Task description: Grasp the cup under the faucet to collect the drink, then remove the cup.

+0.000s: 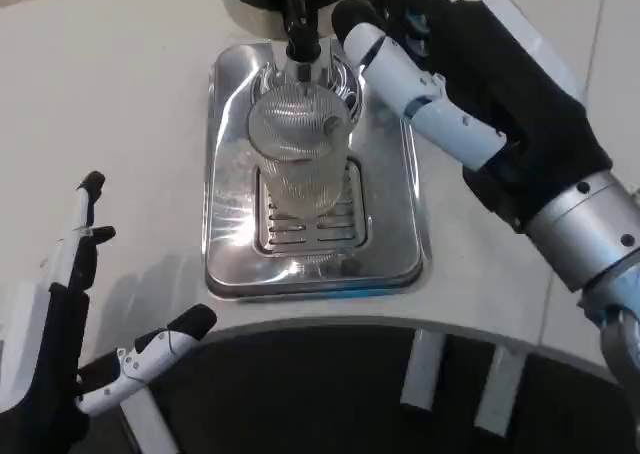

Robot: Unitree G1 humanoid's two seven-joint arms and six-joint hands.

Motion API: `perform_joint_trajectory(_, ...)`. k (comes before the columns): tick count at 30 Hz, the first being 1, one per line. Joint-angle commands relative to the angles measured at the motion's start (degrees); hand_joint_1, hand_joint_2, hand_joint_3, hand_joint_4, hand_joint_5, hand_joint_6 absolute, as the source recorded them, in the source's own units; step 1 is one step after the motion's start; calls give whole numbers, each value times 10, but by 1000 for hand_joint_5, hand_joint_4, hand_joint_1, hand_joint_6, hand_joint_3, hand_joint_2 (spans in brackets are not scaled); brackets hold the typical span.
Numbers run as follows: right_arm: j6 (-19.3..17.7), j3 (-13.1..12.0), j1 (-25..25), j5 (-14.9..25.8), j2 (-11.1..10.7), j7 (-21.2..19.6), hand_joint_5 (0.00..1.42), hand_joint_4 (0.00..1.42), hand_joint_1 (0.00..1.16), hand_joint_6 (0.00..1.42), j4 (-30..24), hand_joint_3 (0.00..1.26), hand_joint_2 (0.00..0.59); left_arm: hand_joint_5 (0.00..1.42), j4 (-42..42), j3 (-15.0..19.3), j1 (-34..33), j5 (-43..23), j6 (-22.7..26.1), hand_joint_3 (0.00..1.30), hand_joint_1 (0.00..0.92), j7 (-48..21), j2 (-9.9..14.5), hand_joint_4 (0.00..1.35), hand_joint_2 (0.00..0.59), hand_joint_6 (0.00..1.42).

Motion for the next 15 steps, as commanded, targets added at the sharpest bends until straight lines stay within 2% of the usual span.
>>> perform_joint_trajectory(1, -28, 21, 3, 16, 11, -17, 0, 0, 379, 0, 12, 0, 541, 223, 9, -1, 6, -1, 2, 0, 171, -7, 1, 0, 64, 253)
perform_joint_trajectory(9, -27, 46, -20, 25, 12, -24, 0, 0, 375, 0, 30, 0, 544, 230, 14, 3, 5, -6, 1, 0, 165, -6, 1, 0, 66, 255)
perform_joint_trajectory(15, -22, 54, -30, 27, 7, -26, 0, 0, 369, 0, 42, 0, 547, 231, 17, 4, 2, -8, 1, 0, 167, -4, -1, 0, 67, 255)
